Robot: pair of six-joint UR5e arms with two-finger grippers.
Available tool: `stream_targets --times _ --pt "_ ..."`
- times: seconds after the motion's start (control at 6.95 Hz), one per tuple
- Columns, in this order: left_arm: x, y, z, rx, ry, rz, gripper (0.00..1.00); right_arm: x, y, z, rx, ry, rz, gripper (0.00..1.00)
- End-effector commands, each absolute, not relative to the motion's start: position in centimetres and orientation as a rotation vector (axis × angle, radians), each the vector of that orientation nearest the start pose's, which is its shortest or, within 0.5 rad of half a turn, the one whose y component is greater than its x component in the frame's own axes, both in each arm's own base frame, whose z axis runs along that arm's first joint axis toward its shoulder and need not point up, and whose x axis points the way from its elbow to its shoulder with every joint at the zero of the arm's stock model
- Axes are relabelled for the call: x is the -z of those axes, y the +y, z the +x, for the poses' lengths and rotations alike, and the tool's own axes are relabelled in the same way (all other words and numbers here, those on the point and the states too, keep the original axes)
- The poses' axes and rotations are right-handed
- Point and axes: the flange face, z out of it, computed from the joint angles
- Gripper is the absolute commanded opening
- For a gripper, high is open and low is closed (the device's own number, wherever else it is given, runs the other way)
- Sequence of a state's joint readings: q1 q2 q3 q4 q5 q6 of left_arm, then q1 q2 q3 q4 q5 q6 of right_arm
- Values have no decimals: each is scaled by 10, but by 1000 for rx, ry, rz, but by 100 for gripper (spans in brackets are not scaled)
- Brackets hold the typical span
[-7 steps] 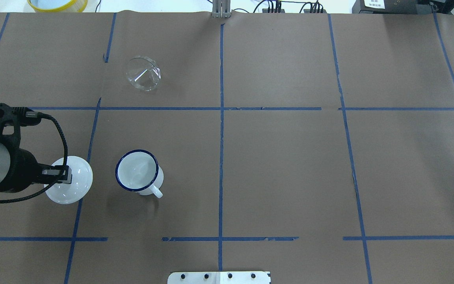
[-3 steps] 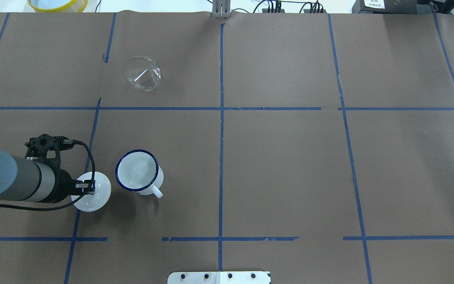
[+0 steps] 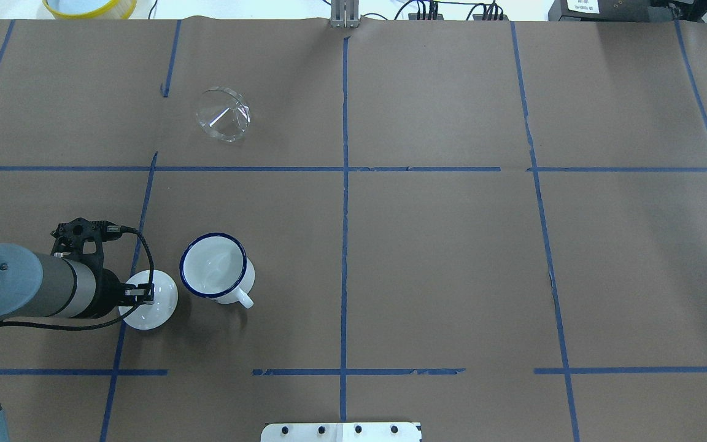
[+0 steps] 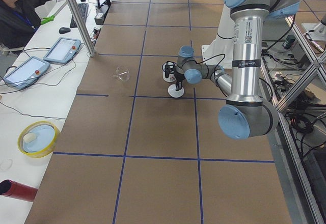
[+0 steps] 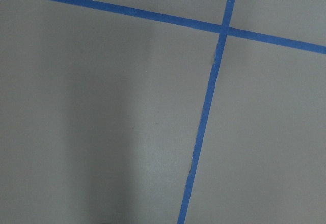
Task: Place funnel on cup
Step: 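Lower the lid onto the table and open the left gripper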
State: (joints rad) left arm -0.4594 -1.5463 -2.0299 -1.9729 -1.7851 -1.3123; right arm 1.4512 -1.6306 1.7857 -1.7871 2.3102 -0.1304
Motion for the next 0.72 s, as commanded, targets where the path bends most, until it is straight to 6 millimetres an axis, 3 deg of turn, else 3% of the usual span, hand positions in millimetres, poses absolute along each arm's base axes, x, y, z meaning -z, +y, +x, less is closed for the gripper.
stream_targets --times 0.0,0.29,0.43,0.58 --pt "-412 -315 385 99 856 108 99 -606 -462 11 216 -741 -55 100" --pt "-413 -316 384 102 853 107 100 -605 -462 11 216 -741 -55 100" --pt "-403 -320 375 110 872 117 100 -606 -462 11 216 -741 -55 100" --pt "-382 -324 350 138 908 143 100 -605 -462 11 216 -741 -53 100"
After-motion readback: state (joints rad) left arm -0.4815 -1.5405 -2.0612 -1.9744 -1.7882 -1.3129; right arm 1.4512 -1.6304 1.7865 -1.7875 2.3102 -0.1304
